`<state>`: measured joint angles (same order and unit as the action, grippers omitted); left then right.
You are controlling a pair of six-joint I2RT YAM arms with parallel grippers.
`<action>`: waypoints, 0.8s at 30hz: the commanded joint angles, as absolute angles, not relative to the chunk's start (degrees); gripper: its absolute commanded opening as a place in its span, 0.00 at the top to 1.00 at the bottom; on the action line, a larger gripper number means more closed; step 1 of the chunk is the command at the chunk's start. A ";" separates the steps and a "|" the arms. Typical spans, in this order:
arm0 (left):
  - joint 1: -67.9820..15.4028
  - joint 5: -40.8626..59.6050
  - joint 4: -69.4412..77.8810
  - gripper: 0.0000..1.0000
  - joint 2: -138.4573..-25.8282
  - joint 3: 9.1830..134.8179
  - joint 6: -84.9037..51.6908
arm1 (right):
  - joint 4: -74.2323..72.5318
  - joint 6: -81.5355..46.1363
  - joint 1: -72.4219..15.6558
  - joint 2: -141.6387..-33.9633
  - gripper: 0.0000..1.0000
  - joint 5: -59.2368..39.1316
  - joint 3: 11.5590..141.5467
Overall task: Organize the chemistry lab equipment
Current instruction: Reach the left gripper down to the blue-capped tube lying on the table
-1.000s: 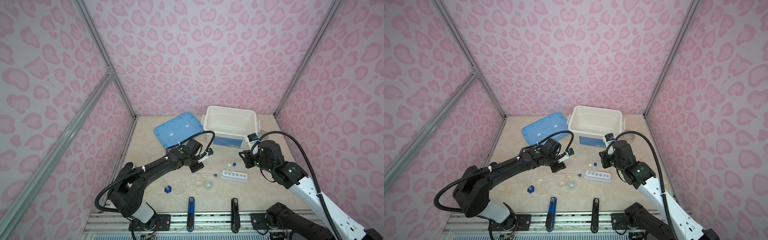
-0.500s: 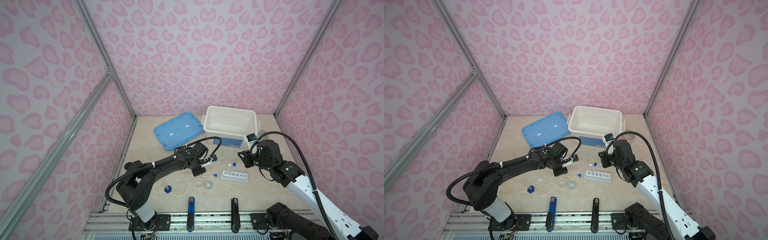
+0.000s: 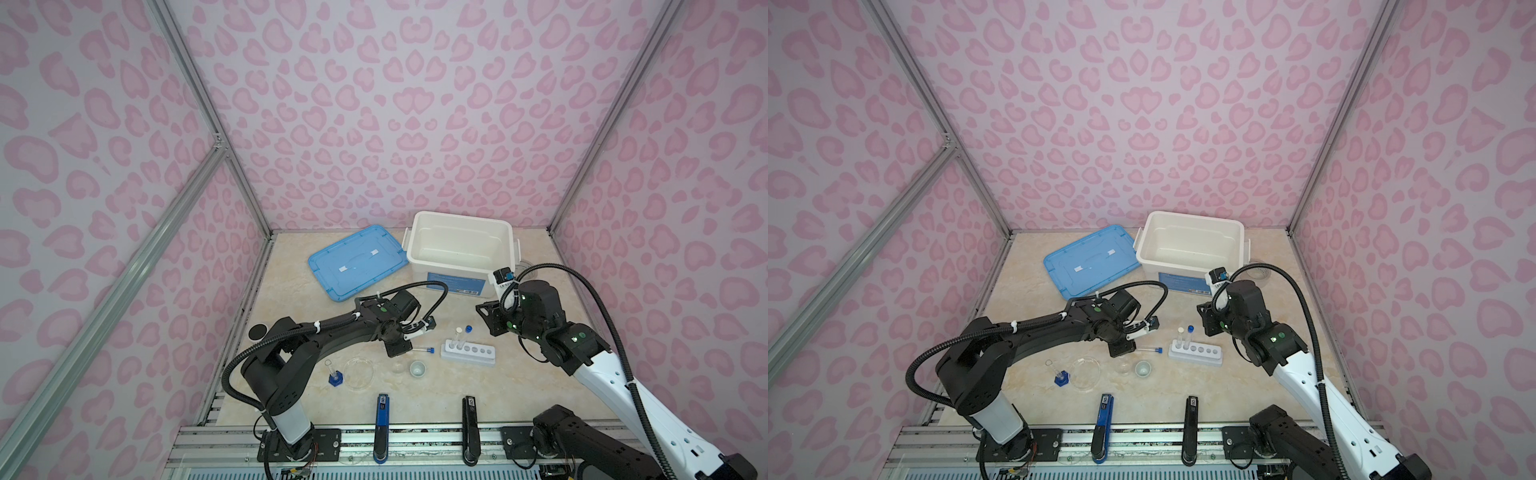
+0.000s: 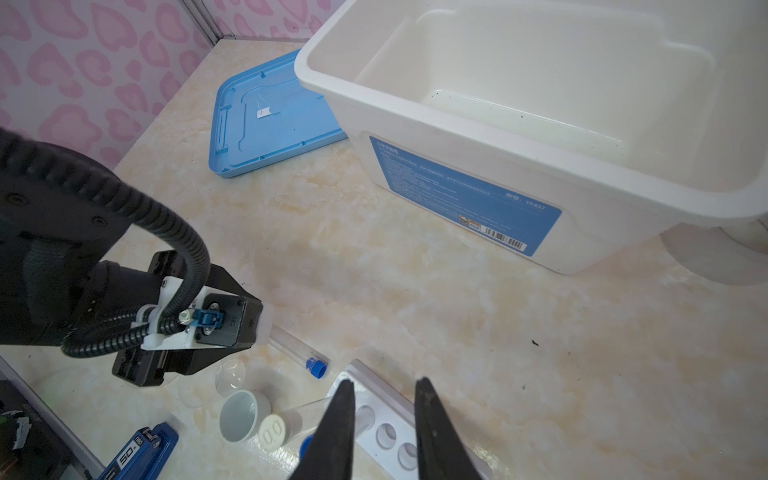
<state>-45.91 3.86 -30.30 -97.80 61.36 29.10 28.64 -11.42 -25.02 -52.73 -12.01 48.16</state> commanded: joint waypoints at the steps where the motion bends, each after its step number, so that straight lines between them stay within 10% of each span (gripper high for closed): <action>1: -46.04 2.58 -30.86 0.53 -98.59 61.17 30.32 | 27.69 -11.33 -24.90 -52.47 0.74 -12.22 47.55; 24: -46.22 0.45 -30.02 0.62 -102.72 62.05 29.71 | 27.16 -11.60 -23.23 -52.03 0.74 -13.30 46.00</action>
<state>-46.19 0.84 -30.15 -102.06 61.52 29.93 28.34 -11.42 -23.51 -52.01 -12.51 46.37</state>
